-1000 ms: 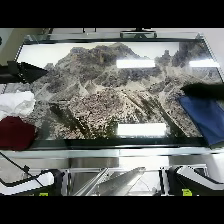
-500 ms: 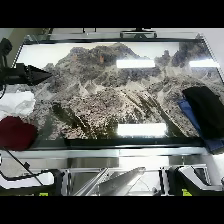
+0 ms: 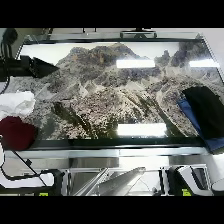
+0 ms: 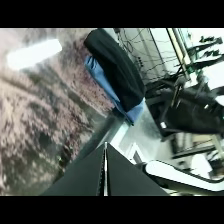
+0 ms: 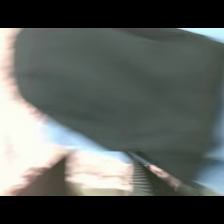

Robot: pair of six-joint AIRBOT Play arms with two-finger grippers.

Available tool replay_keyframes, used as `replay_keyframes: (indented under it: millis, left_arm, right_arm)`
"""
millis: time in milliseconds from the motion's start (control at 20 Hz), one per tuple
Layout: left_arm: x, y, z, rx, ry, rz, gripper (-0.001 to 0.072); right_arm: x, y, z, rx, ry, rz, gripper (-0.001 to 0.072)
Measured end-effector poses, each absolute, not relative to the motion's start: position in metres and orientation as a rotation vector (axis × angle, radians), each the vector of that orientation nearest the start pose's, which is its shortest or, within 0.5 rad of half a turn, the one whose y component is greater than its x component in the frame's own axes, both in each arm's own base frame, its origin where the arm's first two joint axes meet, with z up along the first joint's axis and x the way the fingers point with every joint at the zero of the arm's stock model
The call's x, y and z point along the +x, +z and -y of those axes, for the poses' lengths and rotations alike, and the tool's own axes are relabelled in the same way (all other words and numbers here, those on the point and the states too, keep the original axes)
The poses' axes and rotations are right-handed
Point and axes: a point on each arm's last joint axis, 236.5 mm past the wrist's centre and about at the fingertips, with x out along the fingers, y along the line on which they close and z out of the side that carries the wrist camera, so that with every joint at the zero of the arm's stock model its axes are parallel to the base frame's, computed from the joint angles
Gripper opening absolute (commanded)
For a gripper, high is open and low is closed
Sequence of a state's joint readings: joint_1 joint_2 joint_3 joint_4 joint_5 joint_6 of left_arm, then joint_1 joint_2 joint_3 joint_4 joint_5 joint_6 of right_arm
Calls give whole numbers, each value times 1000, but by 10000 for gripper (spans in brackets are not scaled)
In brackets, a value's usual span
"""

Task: Fold the shirts.

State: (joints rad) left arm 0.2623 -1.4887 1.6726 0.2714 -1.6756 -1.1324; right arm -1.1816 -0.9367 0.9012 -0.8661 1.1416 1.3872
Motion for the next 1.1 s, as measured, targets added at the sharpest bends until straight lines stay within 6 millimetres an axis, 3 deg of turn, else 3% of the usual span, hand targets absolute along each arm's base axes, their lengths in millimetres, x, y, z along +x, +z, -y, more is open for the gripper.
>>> replay_keyframes:
  millis: [150,250,350,500,650,850,1100]
  left_arm:
    - [394,267,140,-555,-1130,-813,4]
    - [382,273,150,-544,-1131,-801,4]
    - [365,263,160,-522,-1101,-828,5]
    - [320,230,178,-494,-1065,-915,5]
    - [268,188,194,-499,-1041,-999,8]
    - [219,138,201,-530,-1005,-1074,8]
    - [200,118,202,-536,-973,-1066,7]
  right_arm:
    - [298,128,183,932,-307,-593,18]
    - [320,149,131,880,-136,-607,18]
    - [329,162,67,814,45,-656,18]
    - [314,156,-20,700,258,-762,18]
    - [280,130,-90,614,418,-870,18]
    - [253,101,-130,574,502,-954,18]
    - [245,90,-141,558,523,-981,18]
